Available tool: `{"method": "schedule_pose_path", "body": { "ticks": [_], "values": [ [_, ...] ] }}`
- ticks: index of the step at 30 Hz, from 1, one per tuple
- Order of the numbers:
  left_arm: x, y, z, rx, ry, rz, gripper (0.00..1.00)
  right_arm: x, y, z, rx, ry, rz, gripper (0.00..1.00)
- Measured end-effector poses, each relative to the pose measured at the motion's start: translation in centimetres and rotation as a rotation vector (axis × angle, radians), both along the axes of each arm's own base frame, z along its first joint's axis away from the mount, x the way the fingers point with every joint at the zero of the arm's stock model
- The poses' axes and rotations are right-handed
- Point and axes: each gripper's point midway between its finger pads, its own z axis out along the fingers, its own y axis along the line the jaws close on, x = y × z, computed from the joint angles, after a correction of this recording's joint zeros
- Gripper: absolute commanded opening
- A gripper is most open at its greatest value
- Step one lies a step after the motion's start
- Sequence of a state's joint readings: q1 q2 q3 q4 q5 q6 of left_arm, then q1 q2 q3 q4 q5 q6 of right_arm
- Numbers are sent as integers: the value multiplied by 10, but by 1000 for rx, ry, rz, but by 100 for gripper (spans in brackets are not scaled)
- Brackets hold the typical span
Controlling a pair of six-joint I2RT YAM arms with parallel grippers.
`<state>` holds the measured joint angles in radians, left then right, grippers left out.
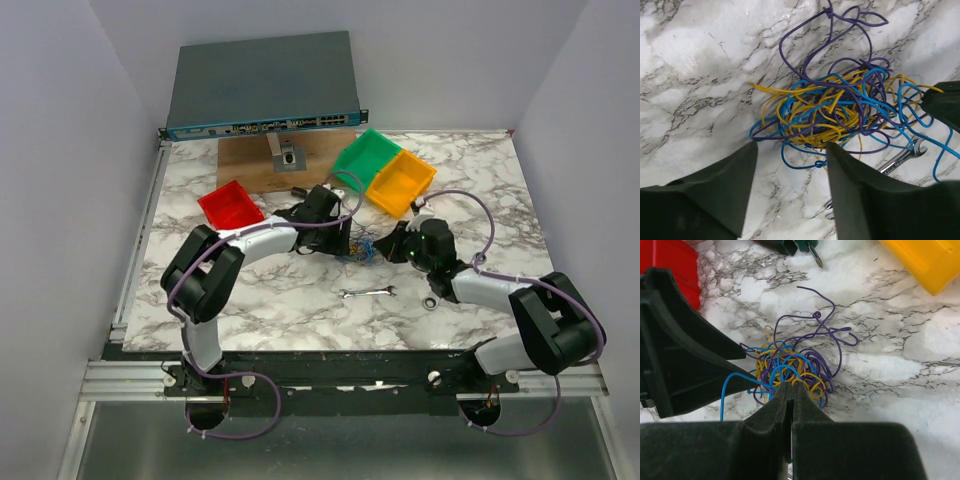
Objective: Untangle the cables
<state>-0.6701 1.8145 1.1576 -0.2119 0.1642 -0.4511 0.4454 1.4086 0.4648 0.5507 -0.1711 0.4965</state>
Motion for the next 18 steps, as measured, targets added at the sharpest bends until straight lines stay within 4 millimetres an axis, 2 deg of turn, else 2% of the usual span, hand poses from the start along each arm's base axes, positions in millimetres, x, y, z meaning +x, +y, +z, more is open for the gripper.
{"method": "schedule_pose_path", "body": {
  "ticks": [2, 5, 9, 12, 15, 18],
  "values": [
    [1, -1, -7, 15, 21, -1, 36, 1, -2, -2, -6, 3, -11, 1],
    [-1, -3, -16, 31, 60, -12, 3, 3, -7, -2, -20, 3, -44, 1],
    [-7, -3, -20, 33, 88, -33, 0, 8, -27, 10, -26, -36, -164, 1],
    [-12, 1, -19, 24, 79, -28, 0, 12, -52, 25, -29, -76, -313, 1],
    [-21, 16, -13, 14, 55, 7, 0, 12, -79, 34, -25, -96, -466, 1],
    [-18, 21, 8, -29, -3, 38, 0, 8, -101, 35, -29, -107, -583, 1]
  ]
}}
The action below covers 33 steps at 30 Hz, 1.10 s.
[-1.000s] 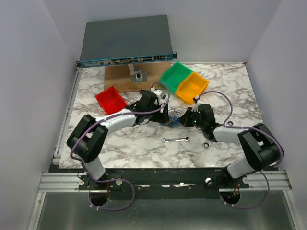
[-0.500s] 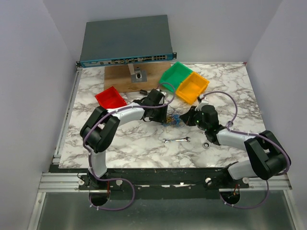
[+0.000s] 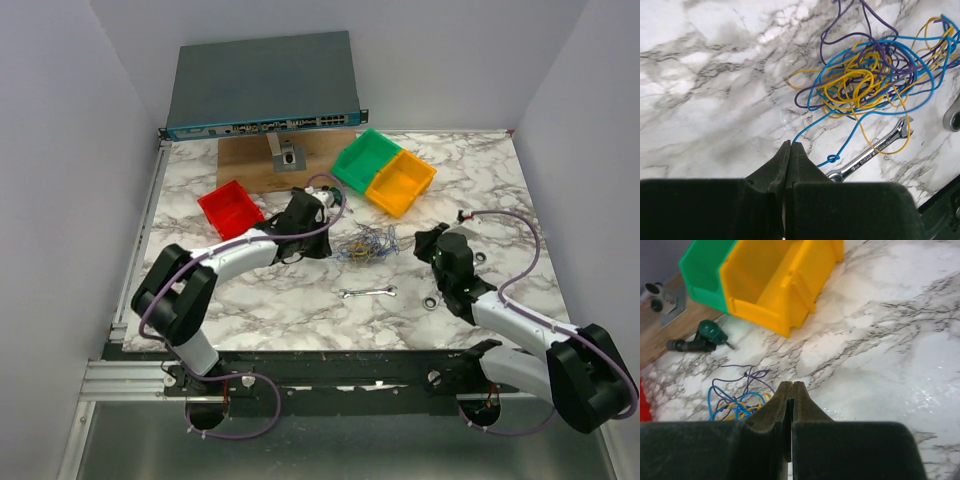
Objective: Untangle the cables
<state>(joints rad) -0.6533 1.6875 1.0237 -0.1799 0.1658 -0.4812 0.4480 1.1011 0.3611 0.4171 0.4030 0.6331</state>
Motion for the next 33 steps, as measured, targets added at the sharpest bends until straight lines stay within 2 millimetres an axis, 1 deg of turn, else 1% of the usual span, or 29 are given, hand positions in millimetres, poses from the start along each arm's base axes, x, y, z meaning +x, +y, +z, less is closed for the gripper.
{"method": "schedule_pose_path", "body": {
  "ticks": [3, 5, 9, 15, 17, 18, 21, 22, 24, 25, 26, 27, 28, 29, 33],
  "values": [
    [5, 15, 19, -39, -77, 68, 0, -2, -14, -3, -7, 5, -77, 1],
    [9, 24, 27, -55, -119, 115, 0, -3, -22, -5, -13, 15, -122, 1],
    [7, 42, 40, -77, -194, 184, 0, -6, -33, -10, -24, 31, -181, 1],
    [4, 53, 55, -132, -282, 224, 0, -16, -60, -12, -6, 41, -353, 1],
    [3, 54, 60, -153, -305, 226, 0, -17, -61, -9, -1, 28, -351, 1],
    [2, 54, 64, -170, -321, 223, 0, -17, -59, -7, -1, 20, -330, 1],
    [0, 47, 72, -223, -348, 190, 0, -14, -40, -5, -7, -5, -202, 4],
    [-3, 42, 75, -256, -359, 162, 0, -12, -31, -6, -12, -9, -148, 7],
    [-13, 30, 82, -338, -378, 81, 0, -10, -17, -10, -28, 0, -63, 24],
    [-18, 25, 85, -366, -382, 48, 0, -10, -10, -15, -39, 14, -15, 37],
    [-22, 21, 87, -391, -385, 18, 0, -10, -2, -18, -47, 24, 30, 48],
    [-26, 15, 92, -424, -388, -22, 0, -10, 9, -21, -54, 34, 98, 59],
    [-28, 10, 96, -448, -394, -49, 0, -10, 16, -23, -50, 37, 140, 65],
    [-31, 5, 101, -479, -402, -82, 0, -11, 25, -24, -47, 35, 195, 69],
    [-44, -14, 116, -590, -404, -207, 0, -16, 57, -23, -23, 22, 383, 74]
  ]
}}
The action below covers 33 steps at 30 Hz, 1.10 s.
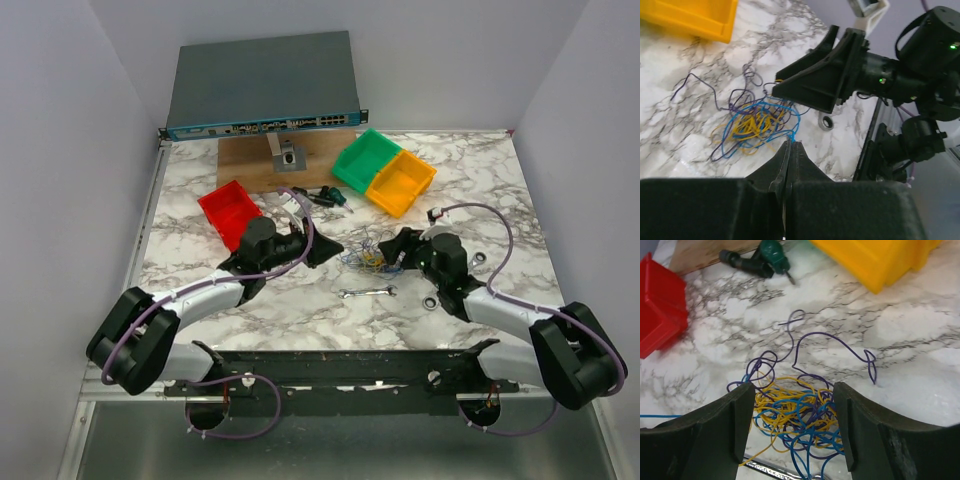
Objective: Untangle the cables
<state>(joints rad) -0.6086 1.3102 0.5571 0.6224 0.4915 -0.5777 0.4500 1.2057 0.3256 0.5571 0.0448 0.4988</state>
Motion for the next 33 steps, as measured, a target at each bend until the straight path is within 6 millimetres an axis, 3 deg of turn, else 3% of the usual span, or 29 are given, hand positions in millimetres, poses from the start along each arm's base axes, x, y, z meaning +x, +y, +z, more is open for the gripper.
{"method": "schedule_pose_path", "body": {
  "ticks": [3, 4, 8, 12, 14, 18, 24, 33],
  "values": [
    [-8, -5, 8, -34, -14, -58, 0, -2, 13, 2, 19, 1, 71, 77],
    [-9, -6, 11, -43, -22, -70, 4, -2, 16, 3, 25, 0, 89, 77],
    [-17, -10, 20, -70, -50, -125, 42, -5, 24, 0, 34, 14, 131, 77],
    [-22, -12, 25, -88, -62, -154, 61, -2, 30, -11, 28, 52, 152, 75],
    [-24, -13, 28, -97, -71, -167, 64, 0, 33, -17, 25, 76, 165, 72],
    [-30, -14, 32, -116, -91, -201, 65, 1, 40, -25, 25, 107, 190, 50],
    [-28, -16, 22, -95, -67, -208, 70, 0, 45, -26, 35, 120, 221, 1],
    [26, -28, -20, 86, 134, -70, 72, -3, 46, -2, 61, 55, 235, 1]
  ]
}}
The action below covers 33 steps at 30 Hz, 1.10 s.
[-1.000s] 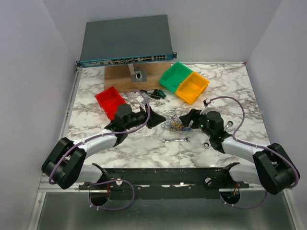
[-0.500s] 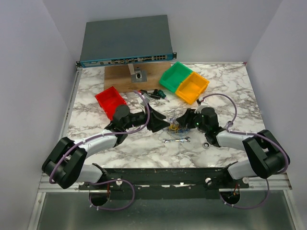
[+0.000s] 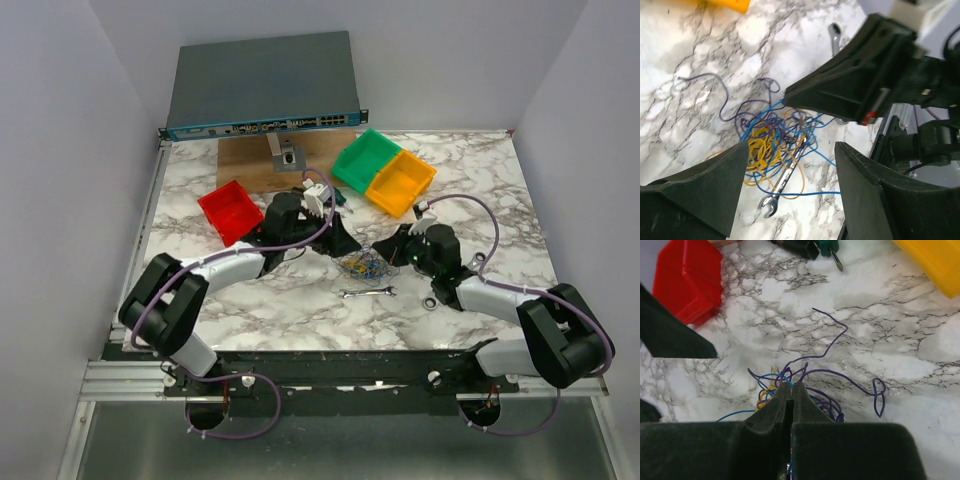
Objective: Untangle the cables
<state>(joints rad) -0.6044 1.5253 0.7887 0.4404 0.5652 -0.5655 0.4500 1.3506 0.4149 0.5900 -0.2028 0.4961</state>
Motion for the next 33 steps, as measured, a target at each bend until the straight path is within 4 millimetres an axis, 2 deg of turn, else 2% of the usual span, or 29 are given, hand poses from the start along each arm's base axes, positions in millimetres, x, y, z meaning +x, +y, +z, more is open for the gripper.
{"method": "schedule_pose_path", "body": {
  "ticks": [8, 10, 12, 16, 18, 22, 26, 29, 33],
  "values": [
    [9, -4, -50, 139, 191, 11, 72, -3, -1, 8, 16, -29, 5, 1],
    [10, -4, -57, 166, 223, 12, 67, -3, -1, 8, 15, -28, 4, 1],
    [13, -5, -62, 185, 246, 12, 55, -4, -1, 8, 15, -27, 4, 1],
    [19, -10, -78, 229, 301, 4, 23, -3, -4, 9, 12, -32, -12, 1],
    [18, -11, -87, 245, 332, -3, 1, 0, -7, 11, 8, -41, -34, 1],
    [11, -9, -95, 262, 375, -22, 0, 4, -16, 14, -4, -48, -99, 1],
    [9, -12, -85, 241, 348, -31, 0, 6, -34, 11, -26, -26, -213, 1],
    [6, -6, -73, 225, 314, -15, 0, 11, -60, 15, -41, -36, -360, 1],
    [7, 16, -69, 201, 301, 44, 0, 13, -96, 26, -37, -62, -567, 1]
  ]
}}
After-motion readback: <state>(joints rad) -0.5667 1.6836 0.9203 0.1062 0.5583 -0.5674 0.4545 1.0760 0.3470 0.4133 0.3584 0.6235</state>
